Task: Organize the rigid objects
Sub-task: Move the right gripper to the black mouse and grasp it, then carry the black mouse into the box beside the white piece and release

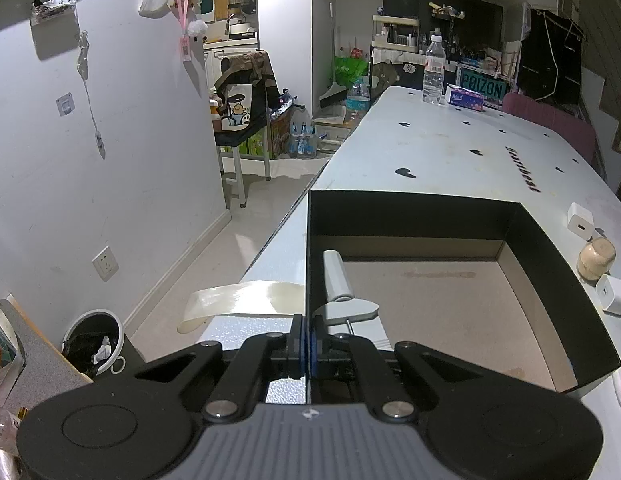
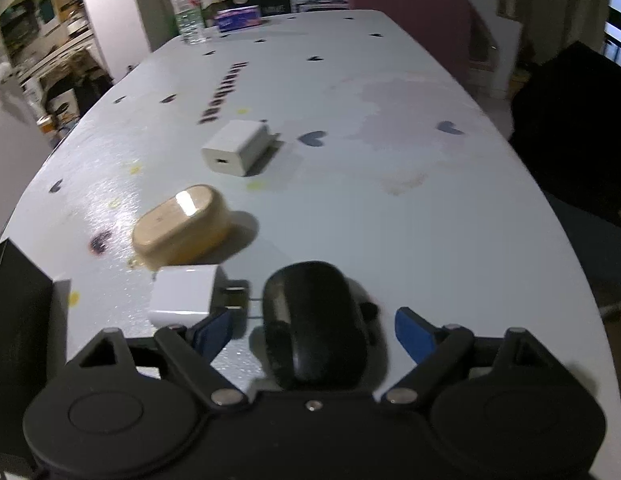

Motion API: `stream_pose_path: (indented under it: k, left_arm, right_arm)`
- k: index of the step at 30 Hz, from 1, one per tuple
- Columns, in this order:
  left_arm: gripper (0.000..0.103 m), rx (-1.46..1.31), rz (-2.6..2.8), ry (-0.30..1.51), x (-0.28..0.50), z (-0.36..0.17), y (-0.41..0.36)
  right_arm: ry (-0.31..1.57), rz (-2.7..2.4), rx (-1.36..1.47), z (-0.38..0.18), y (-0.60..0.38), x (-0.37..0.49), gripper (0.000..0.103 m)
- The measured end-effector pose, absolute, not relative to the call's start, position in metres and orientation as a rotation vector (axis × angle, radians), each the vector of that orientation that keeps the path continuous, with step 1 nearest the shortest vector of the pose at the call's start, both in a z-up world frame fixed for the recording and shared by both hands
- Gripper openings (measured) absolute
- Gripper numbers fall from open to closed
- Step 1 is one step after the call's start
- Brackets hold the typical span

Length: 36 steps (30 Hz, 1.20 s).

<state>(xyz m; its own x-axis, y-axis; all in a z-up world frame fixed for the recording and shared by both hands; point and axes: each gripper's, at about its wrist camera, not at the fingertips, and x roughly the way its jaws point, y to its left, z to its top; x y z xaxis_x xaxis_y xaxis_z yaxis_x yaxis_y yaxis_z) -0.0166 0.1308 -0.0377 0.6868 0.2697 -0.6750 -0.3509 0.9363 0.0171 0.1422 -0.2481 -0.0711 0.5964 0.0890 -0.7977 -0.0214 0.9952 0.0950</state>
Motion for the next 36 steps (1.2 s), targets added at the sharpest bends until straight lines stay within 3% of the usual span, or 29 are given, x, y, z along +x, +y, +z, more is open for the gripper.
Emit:
stream_pose_path:
  k: [4,9,24,30,36]
  left_arm:
    - [0.001,-0.118,0.348,0.736,-0.016,-0.038,0.131]
    - [0.001,-0.118,0.348,0.736,-0.017,-0.038,0.131]
    - [0.001,-0.117,0.348,0.736,-0.017,-0.038,0.131]
    - [0.001,-0.118,0.348,0.736,-0.017,-0.038,0.131]
    - [0.001,-0.121,0.347,0.734,-0.017,-0.037,0.131]
  right_arm:
    - [0.939,0.063,0.08,-0.071,-0.248,0.143,0.078]
    - [0.961,0.056,0.044,-0.073,-0.246,0.143,0.057]
    - [0.84,0.049,0.146,-0.034,-0.249,0.12,0.056]
    - [0.72,0.231,0.166,0.003,-0.205,0.091,0.056]
    - [0.717,0.45,0.132,0.024,-0.135,0.079,0.056]
